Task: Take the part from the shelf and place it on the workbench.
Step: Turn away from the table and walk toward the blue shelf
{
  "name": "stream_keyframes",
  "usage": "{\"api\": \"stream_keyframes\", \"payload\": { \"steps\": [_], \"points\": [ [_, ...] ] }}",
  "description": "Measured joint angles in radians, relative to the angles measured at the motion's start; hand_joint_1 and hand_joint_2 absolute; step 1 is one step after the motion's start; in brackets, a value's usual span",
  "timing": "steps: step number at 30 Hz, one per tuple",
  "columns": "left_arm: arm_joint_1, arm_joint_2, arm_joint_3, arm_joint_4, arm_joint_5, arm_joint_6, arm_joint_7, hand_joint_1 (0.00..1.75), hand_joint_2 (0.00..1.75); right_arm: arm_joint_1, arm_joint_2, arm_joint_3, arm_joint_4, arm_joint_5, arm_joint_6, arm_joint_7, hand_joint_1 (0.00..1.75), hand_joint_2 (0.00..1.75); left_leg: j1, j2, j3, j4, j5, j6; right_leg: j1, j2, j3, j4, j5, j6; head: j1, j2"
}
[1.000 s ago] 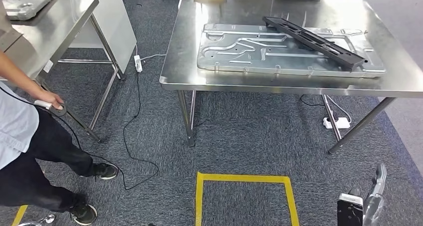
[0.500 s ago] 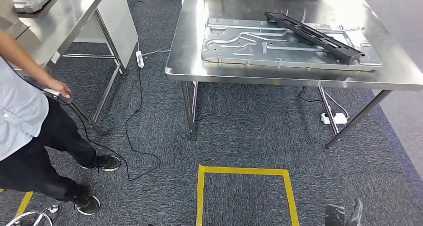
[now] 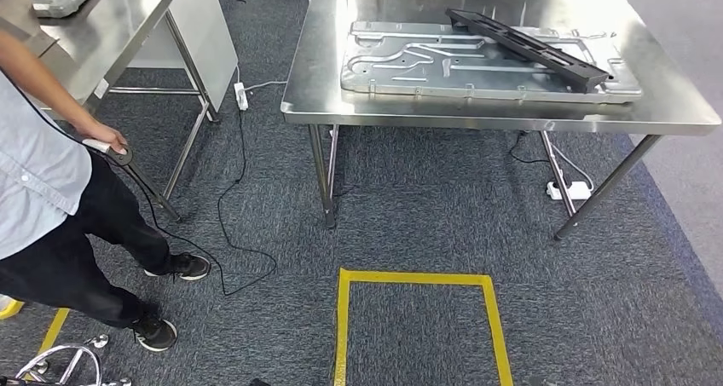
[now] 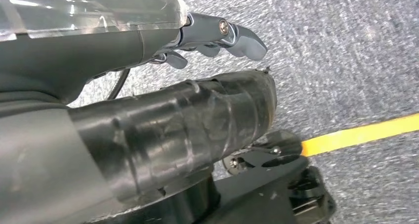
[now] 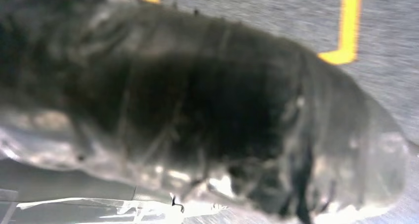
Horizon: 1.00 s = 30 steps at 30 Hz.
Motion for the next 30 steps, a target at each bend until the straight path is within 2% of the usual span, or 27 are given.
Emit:
{"api": "stream_keyframes", "payload": {
  "steps": [1,2,4,5,6,7,9,10,11,12,15,16,17,18,20,21,22,23,24,26,27,30],
  "points": [
    [0.001,0.000,0.000,0.000,0.000,0.000,0.000,0.00,0.00,-0.003,-0.003,-0.003,0.028,0.005,-0.001,0.004,0.00,0.00,0.002,-0.001,-0.011,0.024,-0.025,-0.006,-0.001,-0.001,-0.008,-0.002,0.008,-0.009,0.000,0.000],
    [0.002,0.000,0.000,0.000,0.000,0.000,0.000,0.00,0.00,-0.006,-0.005,-0.005,0.050,0.010,-0.001,0.007,0.00,0.00,0.004,-0.003,-0.028,0.068,-0.067,-0.012,-0.001,-0.002,-0.017,-0.002,0.017,-0.014,-0.001,0.000],
    [0.003,0.000,0.001,0.000,0.001,0.000,-0.001,0.00,0.00,-0.007,-0.008,-0.008,0.080,0.018,-0.002,0.011,0.00,0.00,0.007,-0.003,-0.066,0.192,-0.156,-0.018,0.002,-0.003,-0.039,-0.001,0.032,-0.021,-0.001,0.000],
    [0.003,0.000,0.001,0.000,0.001,0.000,-0.001,0.00,0.00,-0.008,-0.009,-0.009,0.094,0.021,-0.003,0.013,0.00,0.00,0.008,-0.003,-0.074,0.241,-0.180,-0.020,0.004,-0.003,-0.051,0.000,0.040,-0.021,-0.001,0.000],
    [0.003,0.000,0.001,0.000,0.001,0.000,-0.001,0.00,0.00,-0.009,-0.010,-0.010,0.106,0.023,-0.004,0.015,0.00,0.00,0.008,-0.003,-0.067,0.259,-0.183,-0.020,0.005,-0.003,-0.061,0.002,0.046,-0.021,-0.001,0.000],
    [0.003,0.000,0.001,0.000,0.001,0.000,-0.001,0.00,0.00,-0.010,-0.011,-0.010,0.118,0.025,-0.005,0.017,0.00,0.00,0.008,-0.003,-0.041,0.238,-0.165,-0.018,0.006,-0.003,-0.070,0.004,0.052,-0.020,-0.001,0.000],
    [0.002,0.000,0.001,0.000,0.001,0.000,-0.001,0.00,0.00,-0.011,-0.013,-0.011,0.141,0.031,-0.006,0.024,0.00,0.00,0.006,-0.004,0.055,0.105,-0.111,-0.009,0.007,-0.002,-0.081,0.007,0.063,-0.016,-0.001,0.000],
    [0.001,0.000,0.001,0.000,0.001,0.000,-0.001,0.00,0.00,-0.012,-0.014,-0.012,0.150,0.034,-0.007,0.027,0.00,0.00,0.004,-0.004,0.102,0.032,-0.095,-0.003,0.008,-0.002,-0.086,0.008,0.069,-0.013,-0.001,0.000],
    [0.001,0.001,0.002,0.000,0.001,0.000,-0.001,0.00,0.00,-0.013,-0.014,-0.012,0.157,0.037,-0.007,0.030,0.00,0.00,0.002,-0.004,0.131,-0.020,-0.089,0.002,0.009,-0.003,-0.090,0.009,0.074,-0.008,-0.001,0.000],
    [0.000,0.001,0.002,0.000,0.001,0.000,-0.001,0.00,0.00,-0.013,-0.014,-0.012,0.163,0.040,-0.008,0.032,0.00,0.00,-0.001,-0.005,0.144,-0.047,-0.090,0.005,0.009,-0.003,-0.092,0.009,0.080,-0.002,-0.001,0.000],
    [0.002,0.000,0.002,0.000,0.000,0.000,-0.004,0.00,0.00,-0.015,-0.016,-0.018,0.177,0.046,-0.009,0.038,0.00,0.00,-0.001,-0.002,0.137,-0.062,-0.078,0.018,0.008,-0.003,-0.097,0.009,0.090,0.016,-0.001,0.000],
    [0.003,0.000,0.003,0.000,0.000,0.000,-0.006,0.00,0.00,-0.015,-0.017,-0.020,0.180,0.047,-0.009,0.039,0.00,0.00,0.002,0.000,0.134,-0.066,-0.070,0.026,0.008,-0.002,-0.103,0.022,0.078,0.020,0.000,0.000],
    [0.003,0.000,0.003,0.000,0.001,0.000,-0.007,0.00,0.00,-0.014,-0.018,-0.023,0.184,0.048,-0.009,0.040,0.00,0.00,0.004,0.001,0.128,-0.070,-0.061,0.034,0.008,-0.002,-0.117,0.055,0.052,0.024,0.000,0.000],
    [0.002,0.000,0.003,0.000,0.001,0.000,-0.007,0.00,0.00,-0.014,-0.019,-0.025,0.188,0.049,-0.009,0.041,0.00,0.00,0.005,0.003,0.121,-0.071,-0.054,0.039,0.006,-0.001,-0.139,0.109,0.013,0.026,0.000,0.000],
    [0.003,0.000,0.003,0.000,0.001,0.000,-0.008,0.00,0.00,-0.013,-0.019,-0.026,0.195,0.049,-0.008,0.042,0.00,0.00,0.004,0.005,0.106,-0.068,-0.045,0.042,0.005,-0.001,-0.186,0.238,-0.059,0.032,0.000,0.000],
    [0.004,0.000,0.003,0.000,0.001,0.000,-0.008,0.00,0.00,-0.013,-0.020,-0.026,0.197,0.050,-0.008,0.042,0.00,0.00,0.003,0.005,0.100,-0.065,-0.042,0.042,0.004,-0.001,-0.194,0.275,-0.072,0.035,0.000,0.000],
    [0.005,0.000,0.003,0.000,0.001,0.000,-0.008,0.00,0.00,-0.012,-0.021,-0.027,0.200,0.050,-0.008,0.044,0.00,0.00,0.003,0.006,0.095,-0.062,-0.039,0.040,0.003,-0.001,-0.183,0.275,-0.066,0.036,0.000,0.000],
    [0.006,0.000,0.003,0.000,0.001,0.000,-0.008,0.00,0.00,-0.012,-0.022,-0.028,0.203,0.051,-0.007,0.047,0.00,0.00,0.004,0.006,0.092,-0.057,-0.038,0.039,0.002,-0.001,-0.152,0.233,-0.044,0.037,0.000,0.000],
    [0.005,0.000,0.003,0.000,0.001,0.000,-0.008,0.00,0.00,-0.012,-0.023,-0.029,0.205,0.052,-0.006,0.051,0.00,0.00,0.004,0.006,0.089,-0.051,-0.038,0.036,0.001,-0.003,-0.107,0.163,-0.014,0.035,0.000,0.000],
    [0.005,0.000,0.004,0.000,0.001,0.000,-0.008,0.00,0.00,-0.012,-0.025,-0.033,0.208,0.055,-0.003,0.059,0.00,0.00,0.001,0.007,0.082,-0.038,-0.042,0.027,0.004,-0.009,-0.038,0.041,0.017,0.027,0.000,0.000],
    [0.005,0.000,0.004,0.000,0.001,0.000,-0.008,0.00,0.00,-0.012,-0.025,-0.036,0.209,0.057,-0.002,0.063,0.00,0.00,-0.001,0.009,0.078,-0.032,-0.044,0.022,0.006,-0.010,-0.025,0.013,0.018,0.022,0.000,0.000],
    [0.004,-0.001,0.005,0.000,0.001,0.000,-0.008,0.00,0.00,-0.010,-0.025,-0.049,0.217,0.063,-0.001,0.075,0.00,0.00,-0.001,0.011,0.071,-0.027,-0.045,0.007,0.008,-0.006,-0.029,0.004,0.019,0.005,-0.001,0.000]
  ]
}}
